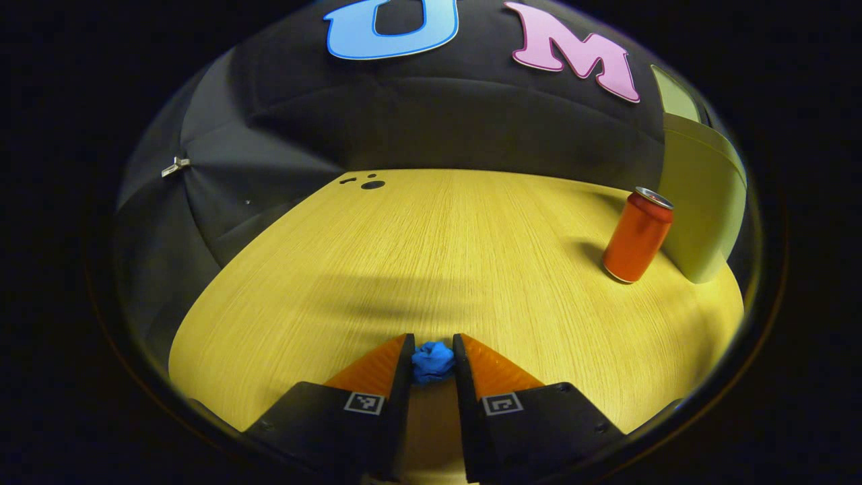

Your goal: Press the lid of the desktop garbage bin to open it, pick up the crumpled paper on the desktop and throw it into the bin, then pick up the pop can on the desktop and drop it into the bin, and finally close the garbage bin lid.

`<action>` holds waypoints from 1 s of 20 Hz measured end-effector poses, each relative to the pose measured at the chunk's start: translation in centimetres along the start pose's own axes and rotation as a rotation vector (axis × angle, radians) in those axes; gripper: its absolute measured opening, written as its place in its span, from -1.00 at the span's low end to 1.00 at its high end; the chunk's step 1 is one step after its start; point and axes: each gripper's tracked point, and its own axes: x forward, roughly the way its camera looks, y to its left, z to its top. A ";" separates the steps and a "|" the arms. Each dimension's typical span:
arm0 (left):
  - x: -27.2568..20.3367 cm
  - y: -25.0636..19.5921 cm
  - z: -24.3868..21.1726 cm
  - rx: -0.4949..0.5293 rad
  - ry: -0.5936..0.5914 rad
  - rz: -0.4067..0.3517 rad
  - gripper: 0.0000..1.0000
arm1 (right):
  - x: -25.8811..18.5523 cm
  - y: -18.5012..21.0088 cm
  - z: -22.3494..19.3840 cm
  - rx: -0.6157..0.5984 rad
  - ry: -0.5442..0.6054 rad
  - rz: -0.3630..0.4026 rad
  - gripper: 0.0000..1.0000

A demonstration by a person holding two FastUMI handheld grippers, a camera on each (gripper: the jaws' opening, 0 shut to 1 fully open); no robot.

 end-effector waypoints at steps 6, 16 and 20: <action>-1.4 0.6 0.5 -0.064 0.007 0.008 -0.34 | -1.2 0.5 1.0 -0.027 -0.057 0.028 0.97; -9.1 -3.9 12.3 -0.081 -0.173 -0.009 -0.37 | 2.2 -3.9 0.4 -0.011 -0.059 0.101 0.97; -12.5 -9.9 19.7 -0.059 -0.283 -0.069 -0.41 | 4.1 -6.5 0.8 -0.008 -0.068 0.139 0.96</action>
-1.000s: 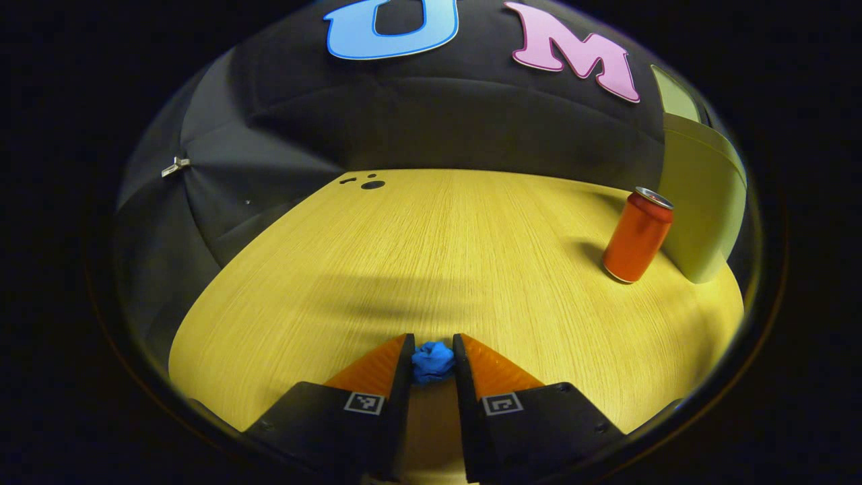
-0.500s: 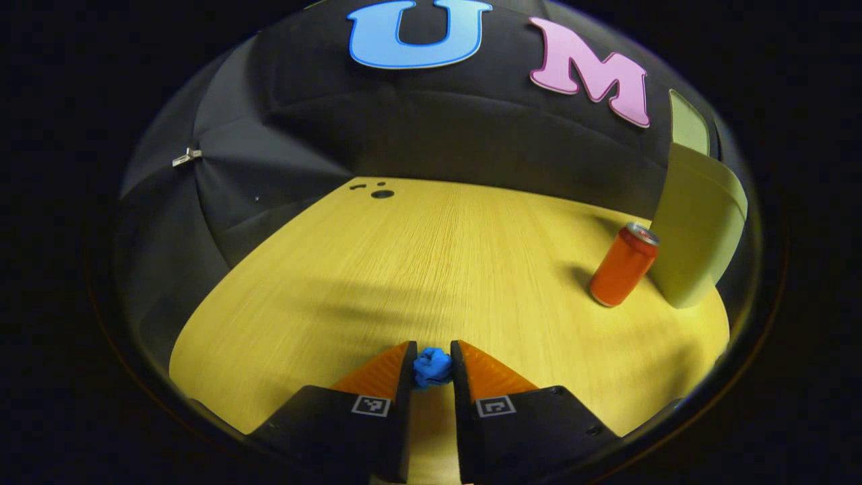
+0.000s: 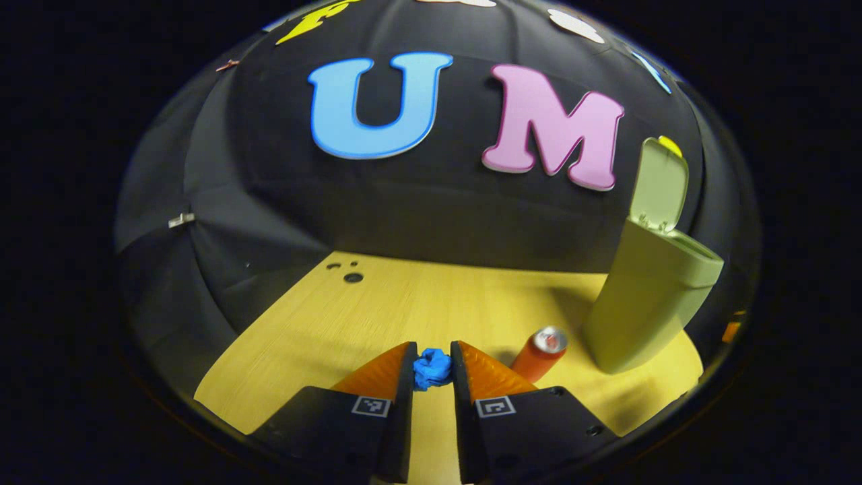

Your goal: Press the lid of the desktop garbage bin to open it, pick up the crumpled paper on the desktop and throw it into the bin, then pick up the pop can on the desktop and drop it into the bin, and finally close the garbage bin lid.

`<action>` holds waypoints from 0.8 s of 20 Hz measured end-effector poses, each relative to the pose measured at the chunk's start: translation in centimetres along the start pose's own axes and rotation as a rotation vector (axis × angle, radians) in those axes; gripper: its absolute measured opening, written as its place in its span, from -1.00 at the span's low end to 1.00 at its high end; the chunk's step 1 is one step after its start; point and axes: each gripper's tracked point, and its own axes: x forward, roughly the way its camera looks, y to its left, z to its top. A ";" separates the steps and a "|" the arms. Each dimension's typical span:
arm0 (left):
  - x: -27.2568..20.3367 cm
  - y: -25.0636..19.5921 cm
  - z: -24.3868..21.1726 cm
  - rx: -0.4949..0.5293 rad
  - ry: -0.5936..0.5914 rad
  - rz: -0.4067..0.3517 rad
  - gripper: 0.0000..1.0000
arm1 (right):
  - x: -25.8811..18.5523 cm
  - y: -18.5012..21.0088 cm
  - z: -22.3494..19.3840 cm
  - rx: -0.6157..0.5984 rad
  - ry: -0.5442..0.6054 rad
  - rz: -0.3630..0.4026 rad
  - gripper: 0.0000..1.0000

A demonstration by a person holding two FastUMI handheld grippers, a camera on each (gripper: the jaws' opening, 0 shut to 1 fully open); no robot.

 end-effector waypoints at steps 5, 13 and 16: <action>0.4 -10.9 6.6 -0.010 -0.081 -0.154 -0.37 | 2.0 -3.4 -0.5 0.007 0.010 0.029 0.97; 1.6 -28.6 11.1 -0.004 -0.133 -0.422 -0.37 | 4.0 -7.5 -1.8 0.040 0.033 0.040 0.99; 2.0 -33.5 10.4 0.050 -0.126 -0.497 -0.38 | 4.3 -8.1 -2.8 0.045 0.057 0.045 0.99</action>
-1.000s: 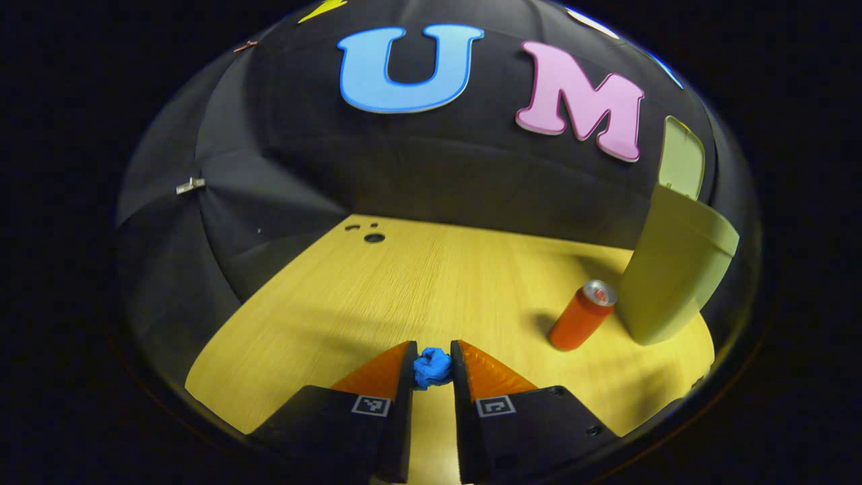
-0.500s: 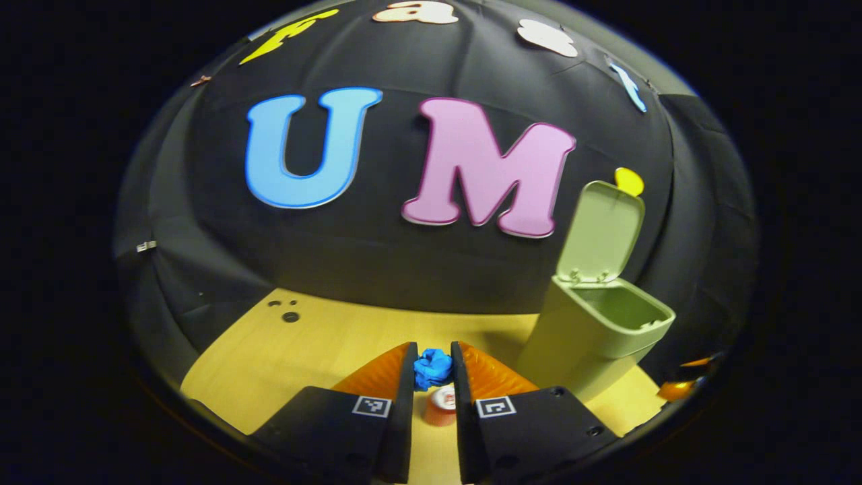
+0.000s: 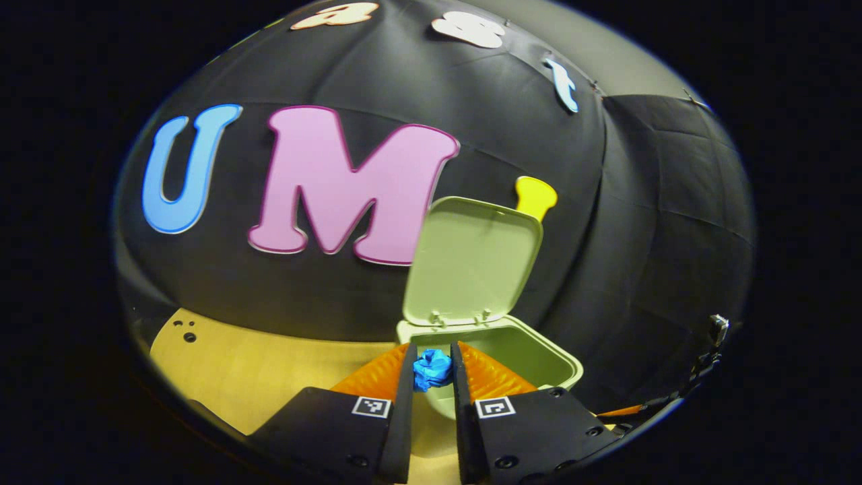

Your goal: Press the lid of the desktop garbage bin to open it, pick up the crumpled paper on the desktop and throw it into the bin, then pick up the pop can on the desktop and drop it into the bin, and finally close the garbage bin lid.

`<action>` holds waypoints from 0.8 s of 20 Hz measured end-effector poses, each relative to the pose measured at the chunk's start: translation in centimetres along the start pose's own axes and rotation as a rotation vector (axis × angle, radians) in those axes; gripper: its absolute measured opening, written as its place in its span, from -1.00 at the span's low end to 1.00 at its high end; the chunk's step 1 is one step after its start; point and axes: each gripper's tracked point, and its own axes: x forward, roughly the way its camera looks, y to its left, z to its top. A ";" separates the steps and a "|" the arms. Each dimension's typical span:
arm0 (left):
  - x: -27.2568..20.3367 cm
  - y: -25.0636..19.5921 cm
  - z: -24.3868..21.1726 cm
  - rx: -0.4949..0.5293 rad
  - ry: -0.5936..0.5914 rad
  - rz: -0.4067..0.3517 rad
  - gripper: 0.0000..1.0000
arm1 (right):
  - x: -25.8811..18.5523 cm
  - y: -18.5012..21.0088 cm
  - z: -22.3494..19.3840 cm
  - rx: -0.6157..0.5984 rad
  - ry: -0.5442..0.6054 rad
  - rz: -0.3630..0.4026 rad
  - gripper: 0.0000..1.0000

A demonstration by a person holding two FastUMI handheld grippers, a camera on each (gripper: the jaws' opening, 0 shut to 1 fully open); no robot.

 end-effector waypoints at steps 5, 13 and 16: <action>2.7 -3.6 -1.3 0.063 0.040 -0.057 -0.33 | -0.3 0.1 -0.8 -0.014 0.008 0.016 0.99; 4.9 -4.5 -3.1 0.144 0.096 -0.050 -0.09 | -1.2 1.1 -2.0 -0.064 0.027 0.047 0.99; 4.7 -4.4 -3.1 0.176 0.086 -0.051 0.31 | -1.3 0.6 -2.2 -0.044 0.030 0.027 0.99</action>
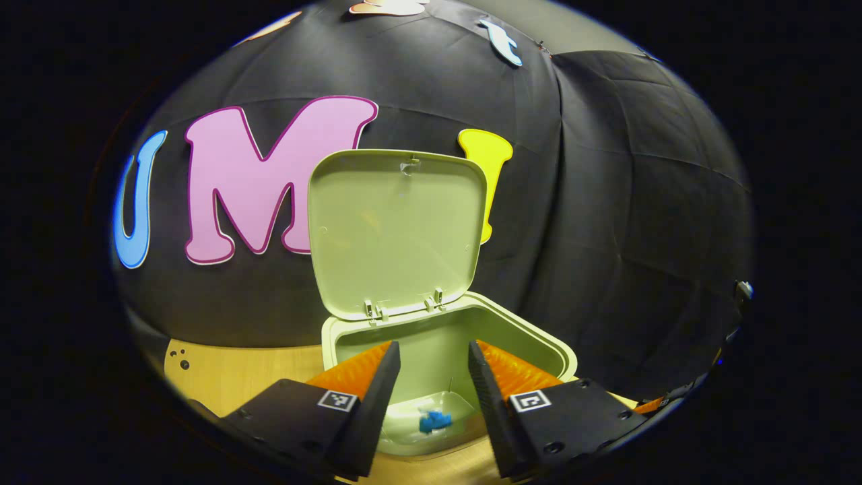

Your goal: Press the lid of the desktop garbage bin to open it, pick up the crumpled paper on the desktop and throw it into the bin, then pick up the pop can on the desktop and drop it into the bin, and finally close the garbage bin lid.

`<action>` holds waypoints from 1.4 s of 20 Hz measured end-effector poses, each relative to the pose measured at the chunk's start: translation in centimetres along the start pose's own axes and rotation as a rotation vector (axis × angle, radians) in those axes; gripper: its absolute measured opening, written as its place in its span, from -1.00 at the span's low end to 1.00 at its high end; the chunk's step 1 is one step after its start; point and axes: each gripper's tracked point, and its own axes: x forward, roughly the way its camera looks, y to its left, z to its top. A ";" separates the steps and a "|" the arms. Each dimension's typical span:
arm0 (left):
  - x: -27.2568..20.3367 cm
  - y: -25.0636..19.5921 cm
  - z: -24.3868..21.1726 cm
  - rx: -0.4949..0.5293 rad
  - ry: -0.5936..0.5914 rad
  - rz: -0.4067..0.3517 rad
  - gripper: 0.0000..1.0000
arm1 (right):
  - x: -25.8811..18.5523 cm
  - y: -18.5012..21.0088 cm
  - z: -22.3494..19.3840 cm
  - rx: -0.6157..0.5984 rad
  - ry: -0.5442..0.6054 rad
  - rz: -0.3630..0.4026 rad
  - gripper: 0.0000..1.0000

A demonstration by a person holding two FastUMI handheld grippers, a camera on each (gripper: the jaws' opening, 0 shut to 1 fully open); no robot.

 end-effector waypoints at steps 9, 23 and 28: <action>-7.9 6.2 0.7 -0.018 -0.085 0.117 0.96 | -0.2 1.3 0.6 0.045 -0.017 -0.058 0.98; -30.9 22.1 -14.9 -0.185 0.069 0.399 0.96 | -1.3 13.5 1.5 -0.013 -0.075 -0.040 0.99; -35.5 24.9 -19.0 -0.216 0.107 0.458 0.92 | -1.0 18.5 2.1 -0.067 -0.099 0.013 0.98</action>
